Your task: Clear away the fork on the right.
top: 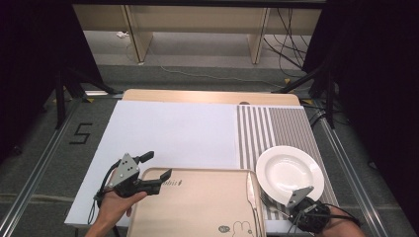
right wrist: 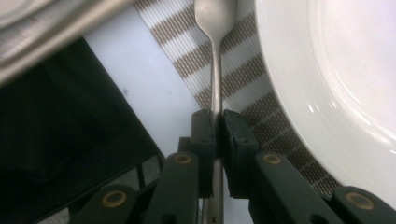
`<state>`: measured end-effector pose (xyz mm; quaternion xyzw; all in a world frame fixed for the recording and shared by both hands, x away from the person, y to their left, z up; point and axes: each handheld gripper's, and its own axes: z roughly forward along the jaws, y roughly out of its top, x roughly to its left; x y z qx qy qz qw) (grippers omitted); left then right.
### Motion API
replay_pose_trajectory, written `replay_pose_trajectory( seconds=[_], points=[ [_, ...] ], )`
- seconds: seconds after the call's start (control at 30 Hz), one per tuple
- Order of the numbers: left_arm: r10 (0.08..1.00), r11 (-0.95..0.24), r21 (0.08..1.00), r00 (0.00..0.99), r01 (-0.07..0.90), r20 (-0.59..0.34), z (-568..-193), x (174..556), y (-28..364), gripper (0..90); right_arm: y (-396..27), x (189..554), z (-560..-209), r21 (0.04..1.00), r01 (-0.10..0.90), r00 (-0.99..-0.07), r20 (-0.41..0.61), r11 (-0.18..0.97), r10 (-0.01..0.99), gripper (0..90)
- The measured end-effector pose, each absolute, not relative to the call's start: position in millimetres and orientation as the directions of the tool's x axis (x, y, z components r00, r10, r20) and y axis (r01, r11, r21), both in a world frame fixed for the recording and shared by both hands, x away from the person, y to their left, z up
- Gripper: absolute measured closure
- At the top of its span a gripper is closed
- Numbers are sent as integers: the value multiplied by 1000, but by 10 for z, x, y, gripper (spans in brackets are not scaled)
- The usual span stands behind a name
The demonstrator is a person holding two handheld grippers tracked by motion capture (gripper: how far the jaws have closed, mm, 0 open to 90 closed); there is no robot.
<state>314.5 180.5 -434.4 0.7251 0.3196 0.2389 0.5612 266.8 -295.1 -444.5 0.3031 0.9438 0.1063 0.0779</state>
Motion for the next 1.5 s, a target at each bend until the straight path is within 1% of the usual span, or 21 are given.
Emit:
replay_pose_trajectory(
  seconds=[0.27,0.5,0.63,0.7,0.73,0.83,1.0,1.13,1.2,1.27,1.3,1.37,1.5],
  points=[
    [734,-164,966,679,198,-14,-4347,3149,1806,172,-2873,2673,-4376,326,531,-821,-27,782,570,843],
    [732,-157,968,681,196,-19,-4350,3154,1808,172,-2817,2696,-4295,409,549,-807,31,729,590,843],
    [735,-163,967,678,198,-15,-4345,3146,1810,172,-2774,2729,-4258,459,568,-795,90,683,600,843],
    [736,-159,967,677,198,-17,-4345,3148,1813,172,-2731,2727,-4241,465,573,-790,92,675,606,843],
    [737,-160,967,676,198,-17,-4345,3150,1816,172,-2724,2731,-4236,470,564,-798,98,680,594,843],
    [735,-161,967,678,196,-15,-4344,3151,1817,172,-2661,2741,-4227,470,558,-799,79,684,596,843],
    [735,-160,968,678,195,-15,-4340,3144,1815,172,-2559,2743,-4205,481,541,-810,78,690,581,843],
    [736,-161,967,677,195,-14,-4335,3141,1817,171,-2476,2750,-4168,511,519,-823,82,685,562,843],
    [735,-160,968,677,193,-13,-4333,3141,1817,172,-2427,2742,-4153,513,524,-819,85,680,567,843],
    [733,-152,970,680,188,-17,-4335,3146,1816,172,-2368,2745,-4151,526,505,-831,80,685,551,843],
    [735,-157,969,677,191,-15,-4328,3140,1822,172,-2341,2738,-4141,515,514,-827,84,686,557,843],
    [735,-153,970,678,190,-17,-4326,3138,1824,171,-2265,2741,-4142,526,492,-842,86,694,532,843],
    [733,-144,972,680,184,-20,-4325,3135,1825,171,-2138,2732,-4137,521,480,-854,92,706,512,843]
  ],
)
